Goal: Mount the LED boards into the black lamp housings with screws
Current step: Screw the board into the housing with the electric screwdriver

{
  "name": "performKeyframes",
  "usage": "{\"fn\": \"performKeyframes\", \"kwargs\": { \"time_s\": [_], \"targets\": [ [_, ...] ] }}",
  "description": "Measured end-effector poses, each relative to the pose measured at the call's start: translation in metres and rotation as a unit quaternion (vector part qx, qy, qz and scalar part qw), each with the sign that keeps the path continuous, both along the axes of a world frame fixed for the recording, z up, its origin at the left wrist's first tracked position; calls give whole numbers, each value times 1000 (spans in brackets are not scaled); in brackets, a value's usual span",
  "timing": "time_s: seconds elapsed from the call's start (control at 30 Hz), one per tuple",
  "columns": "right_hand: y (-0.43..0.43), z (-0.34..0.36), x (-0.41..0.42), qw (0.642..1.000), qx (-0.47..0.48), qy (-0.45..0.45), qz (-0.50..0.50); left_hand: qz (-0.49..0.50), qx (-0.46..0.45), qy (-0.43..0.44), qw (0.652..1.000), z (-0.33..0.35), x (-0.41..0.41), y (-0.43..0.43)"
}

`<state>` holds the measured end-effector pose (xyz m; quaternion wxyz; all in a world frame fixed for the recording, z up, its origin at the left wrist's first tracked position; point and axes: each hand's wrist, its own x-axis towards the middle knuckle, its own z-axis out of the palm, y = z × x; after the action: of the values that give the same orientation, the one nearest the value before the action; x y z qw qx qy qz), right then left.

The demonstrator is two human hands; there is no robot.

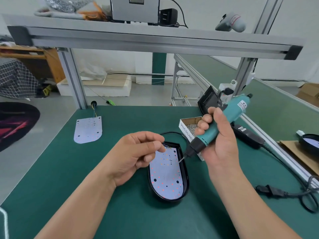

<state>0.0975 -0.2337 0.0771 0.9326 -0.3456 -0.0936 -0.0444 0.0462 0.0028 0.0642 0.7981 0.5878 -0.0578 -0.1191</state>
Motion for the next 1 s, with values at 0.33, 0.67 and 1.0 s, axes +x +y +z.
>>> {"fn": "performKeyframes", "kwargs": {
  "time_s": [0.33, 0.67, 1.0],
  "targets": [
    [6, 6, -5, 996, 85, -11, -2, -4, 136, -44, 990, -3, -6, -13],
    [12, 7, -10, 996, 91, -8, -11, -23, 187, -51, 981, 0, -8, -15],
    [16, 5, -11, 997, 72, -11, -20, -26, 206, -51, 977, 1, -9, -14]
  ]
}}
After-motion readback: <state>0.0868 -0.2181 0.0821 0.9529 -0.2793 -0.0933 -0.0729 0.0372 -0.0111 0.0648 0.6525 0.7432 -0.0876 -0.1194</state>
